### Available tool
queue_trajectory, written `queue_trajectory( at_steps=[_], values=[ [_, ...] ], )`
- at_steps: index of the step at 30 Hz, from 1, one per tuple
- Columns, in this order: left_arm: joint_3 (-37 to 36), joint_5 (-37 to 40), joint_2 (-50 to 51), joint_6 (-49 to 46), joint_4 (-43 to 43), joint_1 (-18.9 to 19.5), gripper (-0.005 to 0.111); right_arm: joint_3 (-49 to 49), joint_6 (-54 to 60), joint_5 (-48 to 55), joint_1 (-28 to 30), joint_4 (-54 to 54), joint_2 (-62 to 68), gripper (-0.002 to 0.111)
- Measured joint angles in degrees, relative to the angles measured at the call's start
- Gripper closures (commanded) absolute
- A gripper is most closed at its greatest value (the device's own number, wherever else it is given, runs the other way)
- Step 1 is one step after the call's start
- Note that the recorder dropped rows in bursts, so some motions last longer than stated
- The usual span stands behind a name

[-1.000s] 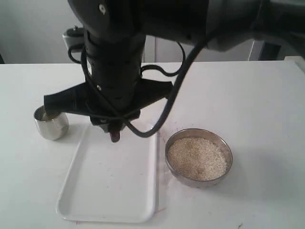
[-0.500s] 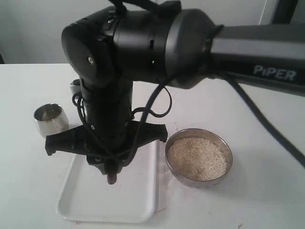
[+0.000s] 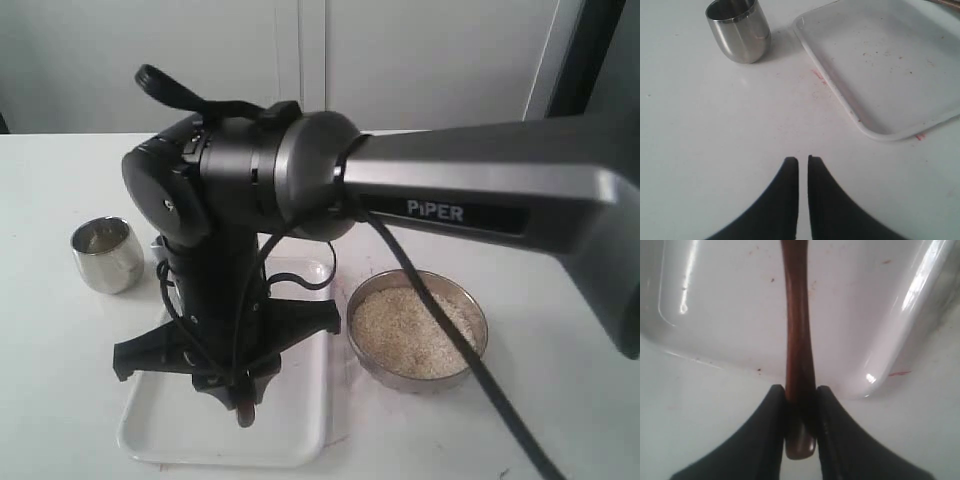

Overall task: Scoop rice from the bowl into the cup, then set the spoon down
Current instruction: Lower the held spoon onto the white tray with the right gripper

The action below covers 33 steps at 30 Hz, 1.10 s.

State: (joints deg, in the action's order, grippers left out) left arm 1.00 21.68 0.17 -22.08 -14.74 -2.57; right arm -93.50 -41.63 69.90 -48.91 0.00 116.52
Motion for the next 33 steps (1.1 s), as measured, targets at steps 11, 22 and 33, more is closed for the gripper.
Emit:
queue_trajectory(
  at_steps=[11, 22, 33],
  values=[
    [0.0, 0.0, 0.0, 0.0, 0.0, 0.0, 0.092, 0.0, 1.9, -0.4, 0.0, 0.0, 4.0, 0.108],
    [0.0, 0.0, 0.0, 0.0, 0.0, 0.0, 0.092, 0.0, 2.2, -0.5, 0.0, -1.8, 5.4, 0.108],
    [0.0, 0.0, 0.0, 0.0, 0.0, 0.0, 0.092, 0.0, 2.8, -0.5, 0.0, -1.8, 7.4, 0.108]
  ],
)
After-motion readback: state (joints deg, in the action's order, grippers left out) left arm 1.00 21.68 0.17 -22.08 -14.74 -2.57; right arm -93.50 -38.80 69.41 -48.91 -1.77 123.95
